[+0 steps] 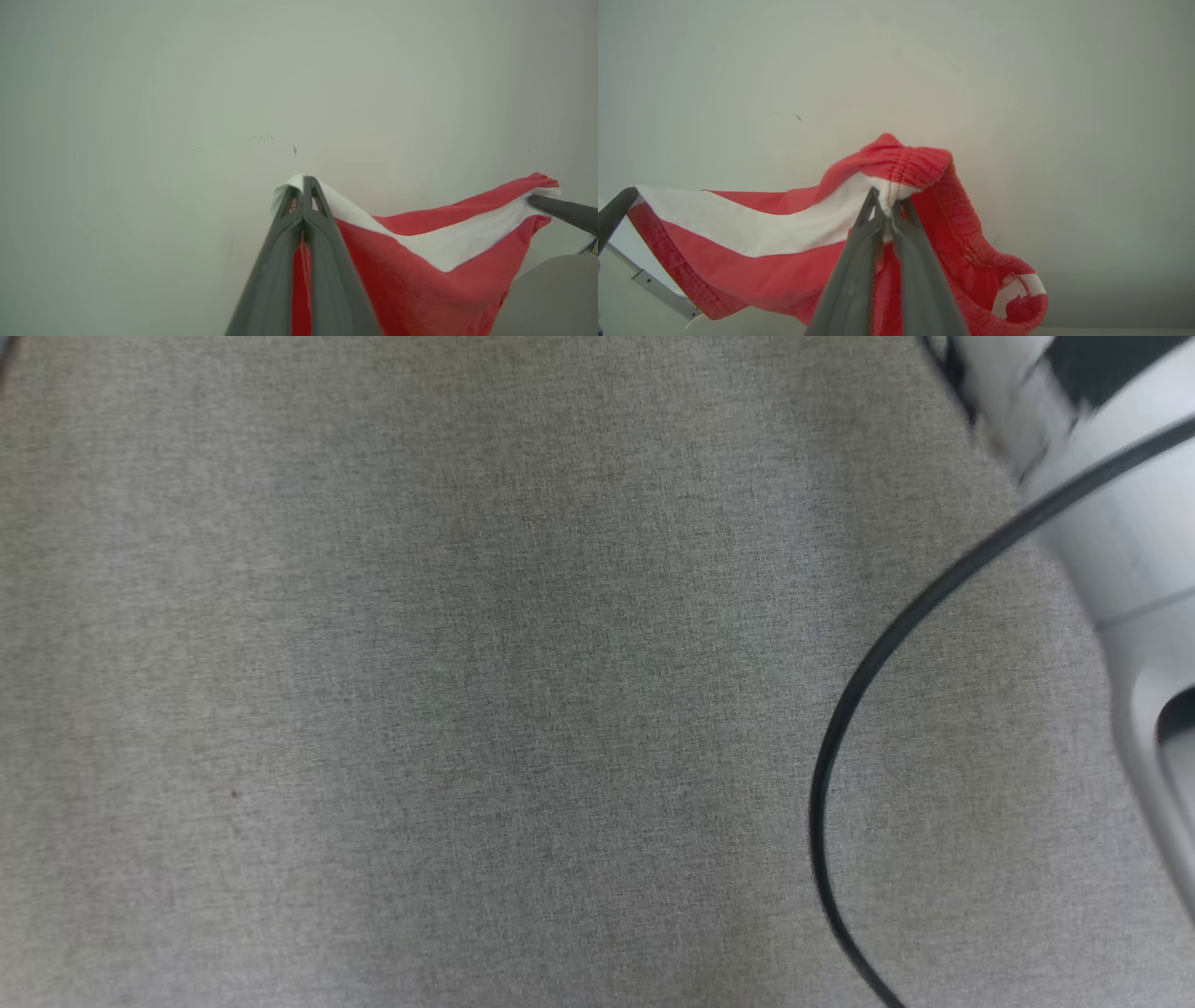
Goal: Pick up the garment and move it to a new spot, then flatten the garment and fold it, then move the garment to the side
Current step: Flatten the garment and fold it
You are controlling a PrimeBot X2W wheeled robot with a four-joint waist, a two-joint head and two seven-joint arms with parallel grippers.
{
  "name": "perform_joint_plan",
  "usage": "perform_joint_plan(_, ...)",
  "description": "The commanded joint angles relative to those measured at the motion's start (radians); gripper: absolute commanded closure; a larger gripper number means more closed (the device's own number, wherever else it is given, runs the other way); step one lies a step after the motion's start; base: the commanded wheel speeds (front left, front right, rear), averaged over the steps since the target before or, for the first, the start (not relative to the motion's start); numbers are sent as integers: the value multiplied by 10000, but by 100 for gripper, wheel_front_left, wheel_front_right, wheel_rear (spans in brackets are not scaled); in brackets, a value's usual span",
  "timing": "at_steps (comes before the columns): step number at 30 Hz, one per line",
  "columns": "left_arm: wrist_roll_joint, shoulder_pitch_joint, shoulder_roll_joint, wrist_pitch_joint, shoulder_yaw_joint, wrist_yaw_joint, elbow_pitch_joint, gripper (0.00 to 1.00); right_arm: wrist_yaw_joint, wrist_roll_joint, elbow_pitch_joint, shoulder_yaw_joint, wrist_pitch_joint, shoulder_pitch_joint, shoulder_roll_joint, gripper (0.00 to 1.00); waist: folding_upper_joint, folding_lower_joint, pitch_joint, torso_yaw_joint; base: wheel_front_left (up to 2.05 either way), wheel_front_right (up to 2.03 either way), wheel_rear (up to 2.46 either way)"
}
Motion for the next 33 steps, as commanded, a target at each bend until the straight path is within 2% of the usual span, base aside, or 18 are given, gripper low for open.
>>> perform_joint_plan(1,-74,224,116,-69,138,11,-198,100,5,144,-170,111,10,157,-73,100,-2,-3,-80,11,0,0,0)
perform_joint_plan(7,-425,2848,480,-74,560,-3,-1926,100,5,1069,-1626,1110,-11,2143,-735,100,-2,-3,-617,-55,0,0,0)
perform_joint_plan(10,-408,4199,661,-75,918,144,-2822,100,5,1491,-2388,1556,-159,3173,-1102,100,-2,-3,-949,-113,0,0,0)
perform_joint_plan(18,-421,7958,679,-75,1671,438,-4879,100,5,2396,-4023,2422,-650,5832,-2013,100,-2,-3,-2021,-222,0,0,0)
perform_joint_plan(26,-278,11215,117,-76,2395,754,-6187,100,5,2643,-5085,2869,-907,7910,-2877,100,-2,-3,-3023,-241,0,0,0)
perform_joint_plan(33,-67,13552,-862,-77,2997,531,-6452,100,5,2830,-5828,3267,-945,9369,-3596,100,-2,-3,-3855,-177,0,0,0)
